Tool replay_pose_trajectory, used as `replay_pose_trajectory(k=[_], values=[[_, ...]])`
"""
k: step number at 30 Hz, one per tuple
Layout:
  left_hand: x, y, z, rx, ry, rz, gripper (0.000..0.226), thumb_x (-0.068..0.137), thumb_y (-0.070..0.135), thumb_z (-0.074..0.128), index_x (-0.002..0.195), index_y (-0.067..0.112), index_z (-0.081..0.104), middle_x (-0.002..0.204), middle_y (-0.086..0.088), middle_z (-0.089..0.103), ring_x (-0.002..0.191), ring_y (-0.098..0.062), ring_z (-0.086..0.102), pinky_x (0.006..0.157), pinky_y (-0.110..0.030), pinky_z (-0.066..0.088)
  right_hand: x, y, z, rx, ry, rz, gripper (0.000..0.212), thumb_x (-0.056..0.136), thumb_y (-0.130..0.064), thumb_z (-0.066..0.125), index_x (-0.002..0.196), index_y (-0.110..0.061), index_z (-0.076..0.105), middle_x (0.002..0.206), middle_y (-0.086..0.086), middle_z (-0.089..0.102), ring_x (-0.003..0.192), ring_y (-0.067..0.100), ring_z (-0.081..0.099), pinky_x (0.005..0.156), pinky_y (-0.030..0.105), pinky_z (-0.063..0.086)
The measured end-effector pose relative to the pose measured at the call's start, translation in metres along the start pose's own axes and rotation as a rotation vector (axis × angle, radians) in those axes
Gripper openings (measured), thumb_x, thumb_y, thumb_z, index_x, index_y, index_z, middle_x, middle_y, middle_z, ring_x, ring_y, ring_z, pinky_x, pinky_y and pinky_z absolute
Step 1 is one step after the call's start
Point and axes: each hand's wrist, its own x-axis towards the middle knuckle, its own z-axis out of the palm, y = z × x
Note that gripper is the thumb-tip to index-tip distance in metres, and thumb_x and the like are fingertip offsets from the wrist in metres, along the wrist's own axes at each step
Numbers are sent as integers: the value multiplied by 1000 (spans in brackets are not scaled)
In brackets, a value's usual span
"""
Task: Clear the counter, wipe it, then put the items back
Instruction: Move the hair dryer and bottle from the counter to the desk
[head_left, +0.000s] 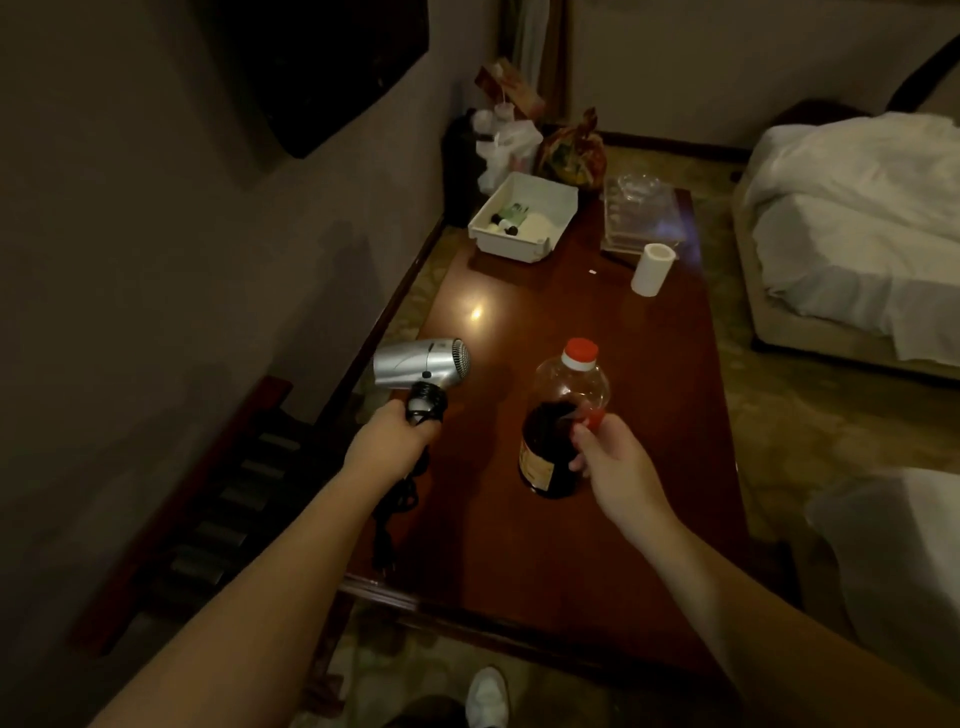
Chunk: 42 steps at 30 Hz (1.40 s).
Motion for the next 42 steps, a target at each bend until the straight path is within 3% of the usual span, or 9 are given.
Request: replay_pose_trajectory(k=[6,12,18,23,28,36,42], values=[[88,9,13,120,-40,-28,26,87,37,58,92,12,55,83,-8,61,64,-21,57,52,-29,36,81,-3,30,36,48,14,13,99,-30,45,99,-24,57,77,1,60,71,10,58,66,28,45],[149,6,33,235,-21,-11,41,86,40,57,109,7,54,103,-10,55,78,-24,54,62,-32,38,145,0,56,64,83,34,13,100,-29,43,95,-29,55,79,0,61,72,11,59,69,32,46],[190,3,49,294,-36,-23,47,89,42,56,120,7,49,118,-12,51,97,-29,58,71,-35,42,192,-2,74,83,107,43,13,100,-30,42,105,-25,54,86,0,63,73,9,60,68,31,48],[216,4,53,299,-33,-20,50,89,41,56,123,6,47,121,-13,51,104,-32,58,74,-36,43,222,-7,86,106,127,28,15,99,-30,44,108,-24,54,92,0,65,74,10,62,74,36,53],[235,7,53,315,-34,15,49,90,41,55,123,6,45,122,-14,50,106,-33,56,74,-35,40,241,-13,95,135,157,22,14,99,-29,45,109,-22,52,97,2,65,75,6,63,70,26,51],[252,2,58,301,-58,48,51,91,44,52,126,8,43,126,-11,47,106,-30,55,76,-37,42,261,-18,98,148,175,38,20,100,-32,44,116,-23,50,100,-9,62,80,4,64,63,18,45],[255,-3,61,296,-56,79,51,91,44,53,126,8,44,127,-11,46,110,-31,53,76,-35,39,266,-14,104,133,219,20,13,100,-30,44,111,-27,49,91,-10,61,79,8,65,70,27,52]])
